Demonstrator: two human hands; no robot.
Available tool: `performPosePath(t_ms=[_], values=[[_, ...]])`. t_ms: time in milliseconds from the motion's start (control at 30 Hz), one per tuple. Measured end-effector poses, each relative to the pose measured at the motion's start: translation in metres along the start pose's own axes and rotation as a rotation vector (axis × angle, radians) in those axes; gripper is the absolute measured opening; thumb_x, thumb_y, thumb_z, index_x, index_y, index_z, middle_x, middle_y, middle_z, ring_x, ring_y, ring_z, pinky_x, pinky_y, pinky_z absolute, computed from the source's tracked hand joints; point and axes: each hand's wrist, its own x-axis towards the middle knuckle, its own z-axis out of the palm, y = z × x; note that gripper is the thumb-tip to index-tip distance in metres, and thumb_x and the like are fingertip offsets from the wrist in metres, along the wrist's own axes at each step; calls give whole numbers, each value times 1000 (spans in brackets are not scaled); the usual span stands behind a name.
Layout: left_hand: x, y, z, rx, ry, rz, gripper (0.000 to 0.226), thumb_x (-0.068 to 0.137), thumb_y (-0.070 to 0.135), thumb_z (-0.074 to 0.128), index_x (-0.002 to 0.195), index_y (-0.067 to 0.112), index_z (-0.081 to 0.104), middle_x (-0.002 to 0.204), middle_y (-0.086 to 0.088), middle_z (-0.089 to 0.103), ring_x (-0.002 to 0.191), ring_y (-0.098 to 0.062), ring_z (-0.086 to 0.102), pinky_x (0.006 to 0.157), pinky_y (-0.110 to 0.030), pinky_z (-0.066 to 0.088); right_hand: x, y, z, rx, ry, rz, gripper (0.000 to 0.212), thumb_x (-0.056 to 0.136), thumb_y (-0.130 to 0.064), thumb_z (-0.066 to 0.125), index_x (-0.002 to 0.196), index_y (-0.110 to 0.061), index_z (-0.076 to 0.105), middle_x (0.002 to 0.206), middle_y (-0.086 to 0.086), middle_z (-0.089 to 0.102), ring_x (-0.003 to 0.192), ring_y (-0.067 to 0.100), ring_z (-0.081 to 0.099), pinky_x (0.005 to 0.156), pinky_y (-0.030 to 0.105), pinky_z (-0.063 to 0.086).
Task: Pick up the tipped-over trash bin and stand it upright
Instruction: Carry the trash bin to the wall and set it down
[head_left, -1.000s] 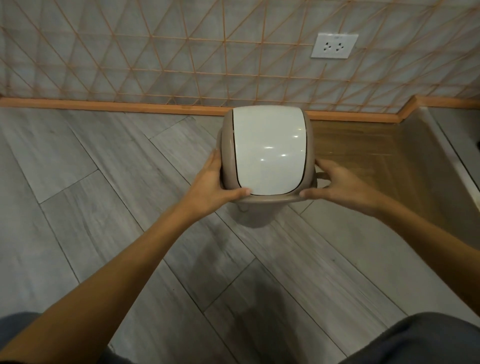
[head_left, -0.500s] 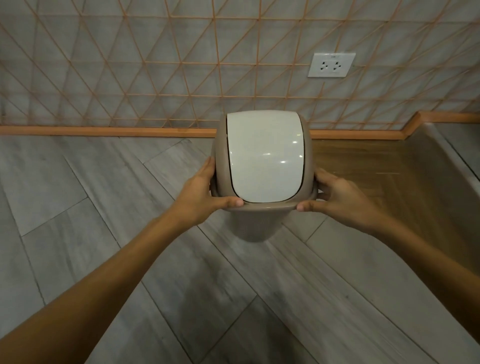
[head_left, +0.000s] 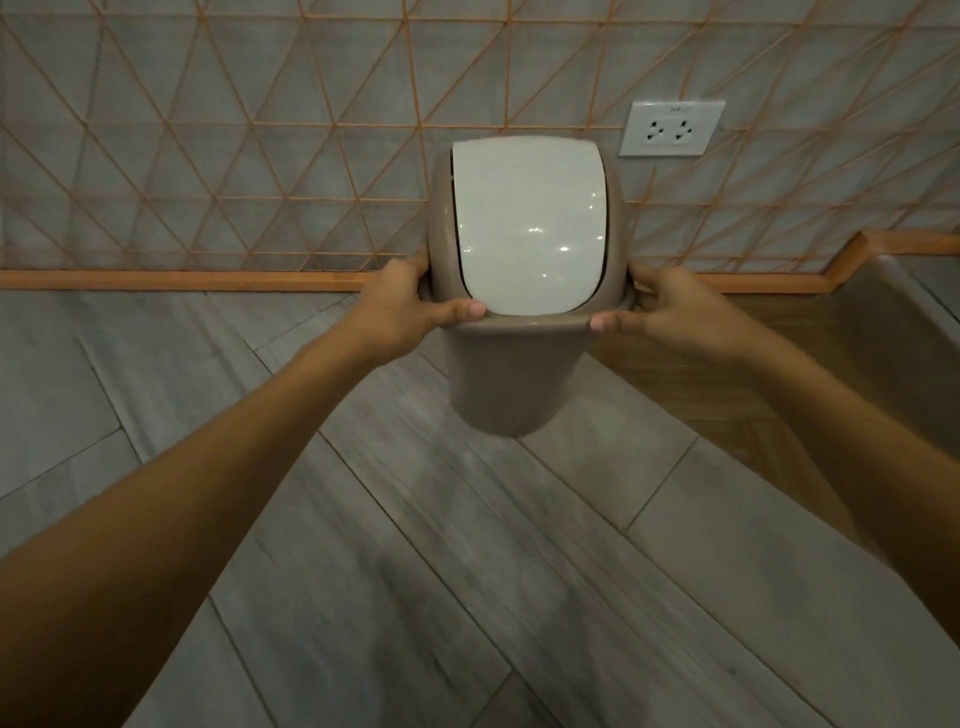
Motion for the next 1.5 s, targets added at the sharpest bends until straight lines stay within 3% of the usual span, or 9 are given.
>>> performPosePath(t_ms=[133, 300, 433, 600, 700, 833, 1033, 1267, 1500], values=[[25, 2, -1, 54, 8, 5, 72, 75, 42, 75, 134, 8, 51, 124, -1, 60, 110, -14, 54, 86, -24, 43, 26, 1, -7, -66, 12, 2, 68, 82, -27, 70, 141, -11, 42, 127, -8, 51, 117, 8, 47, 96, 20, 36], [47, 3, 0, 136, 28, -62, 66, 77, 45, 73, 122, 0, 56, 112, -10, 63, 100, -24, 59, 77, -30, 49, 49, 6, -9, -133, 56, 48, 55, 83, -30, 70, 130, -7, 53, 127, 11, 62, 116, 25, 57, 96, 31, 44], [67, 3, 0, 132, 79, -72, 55, 80, 38, 72, 114, -5, 60, 111, -16, 65, 98, -26, 60, 79, -32, 49, 65, 2, -7, -129, 93, 64, 51, 84, -27, 69, 129, -7, 54, 117, 5, 62, 107, 19, 56, 85, 28, 41], [85, 5, 1, 166, 94, -125, 55, 81, 39, 71, 109, -7, 59, 95, -14, 56, 85, -21, 50, 71, -30, 44, 81, 5, -7, -108, 147, 113, 54, 80, -31, 72, 125, -7, 57, 121, 9, 64, 112, 26, 58, 96, 41, 48], [88, 7, 4, 150, 94, -162, 50, 84, 35, 69, 108, -7, 57, 89, -9, 52, 88, -22, 49, 70, -26, 39, 86, 6, -3, -90, 169, 135, 49, 82, -27, 70, 124, -6, 57, 119, 9, 63, 110, 26, 58, 94, 38, 48], [95, 4, 7, 108, 124, -146, 56, 84, 40, 68, 115, -5, 55, 118, -23, 57, 105, -34, 56, 81, -36, 45, 92, 5, 3, -117, 250, 155, 40, 87, -26, 65, 118, -3, 58, 116, 14, 63, 106, 29, 58, 86, 36, 47], [96, 4, 8, 120, 139, -146, 54, 85, 40, 66, 115, -4, 55, 103, -14, 54, 91, -24, 50, 79, -35, 46, 91, 2, 4, -131, 272, 164, 40, 88, -26, 64, 118, -1, 58, 117, 16, 63, 107, 30, 58, 89, 37, 48], [90, 12, 18, 111, 179, -195, 50, 92, 35, 60, 119, -6, 54, 117, -20, 57, 106, -31, 54, 83, -34, 43, 86, -6, 6, -156, 274, 202, 36, 89, -27, 62, 113, 1, 58, 110, 16, 61, 95, 27, 55, 74, 32, 39], [74, 17, 33, 5, 198, -255, 68, 100, 34, 43, 151, 1, 14, 151, -21, 32, 137, -38, 34, 112, -45, 30, 77, -20, 21, -198, 277, 284, 49, 97, -23, 48, 136, 6, 37, 135, 25, 50, 121, 40, 50, 89, 37, 43]])
